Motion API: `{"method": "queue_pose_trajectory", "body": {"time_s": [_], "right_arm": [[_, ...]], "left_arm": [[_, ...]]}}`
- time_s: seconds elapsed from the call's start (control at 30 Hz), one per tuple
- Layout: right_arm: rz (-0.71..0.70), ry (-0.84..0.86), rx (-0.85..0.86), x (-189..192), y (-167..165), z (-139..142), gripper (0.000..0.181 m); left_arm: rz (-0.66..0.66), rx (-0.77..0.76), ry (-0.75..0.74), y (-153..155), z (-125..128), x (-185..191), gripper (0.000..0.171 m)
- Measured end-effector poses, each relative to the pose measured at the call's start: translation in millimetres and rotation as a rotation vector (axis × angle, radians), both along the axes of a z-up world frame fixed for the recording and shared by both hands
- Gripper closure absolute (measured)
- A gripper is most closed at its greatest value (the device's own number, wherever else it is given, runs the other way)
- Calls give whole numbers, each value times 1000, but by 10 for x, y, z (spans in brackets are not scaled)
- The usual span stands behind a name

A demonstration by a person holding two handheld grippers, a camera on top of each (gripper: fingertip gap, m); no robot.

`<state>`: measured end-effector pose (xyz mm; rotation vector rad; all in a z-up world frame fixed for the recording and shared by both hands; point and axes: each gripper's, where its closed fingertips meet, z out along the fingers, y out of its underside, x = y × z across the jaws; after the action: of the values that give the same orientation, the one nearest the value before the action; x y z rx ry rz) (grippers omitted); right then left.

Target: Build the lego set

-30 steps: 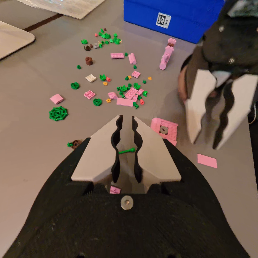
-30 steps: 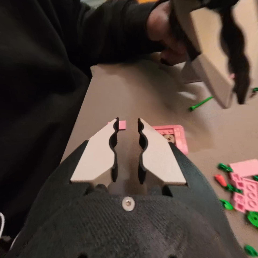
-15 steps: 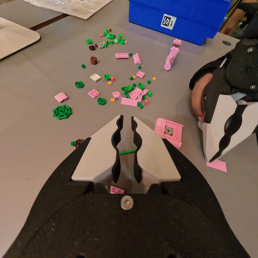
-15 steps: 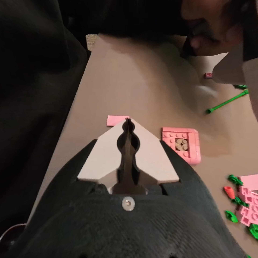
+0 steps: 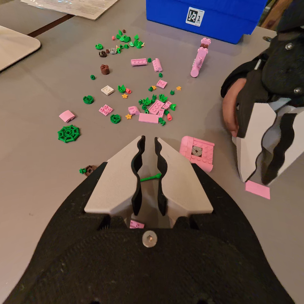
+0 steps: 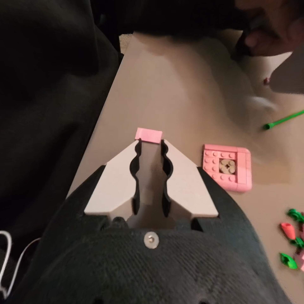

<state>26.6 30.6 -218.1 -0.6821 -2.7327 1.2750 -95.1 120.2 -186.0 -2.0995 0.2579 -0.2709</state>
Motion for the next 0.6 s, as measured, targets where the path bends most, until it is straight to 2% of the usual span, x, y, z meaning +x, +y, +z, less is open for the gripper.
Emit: {"method": "queue_pose_trajectory", "body": {"time_s": [0.17, 0.33, 0.47, 0.6], "right_arm": [[76, -151, -39, 256, 41, 5, 170], [44, 73, -76, 38, -80, 170, 155], [60, 40, -32, 59, -139, 41, 145], [69, 50, -33, 64, -185, 49, 144]], "left_arm": [[-2, -2, -11, -2, 1, -1, 163], [-5, -6, -7, -3, -5, 5, 163], [-6, -9, -10, -3, -8, 7, 163], [-4, -12, -19, -3, -8, 1, 162]]}}
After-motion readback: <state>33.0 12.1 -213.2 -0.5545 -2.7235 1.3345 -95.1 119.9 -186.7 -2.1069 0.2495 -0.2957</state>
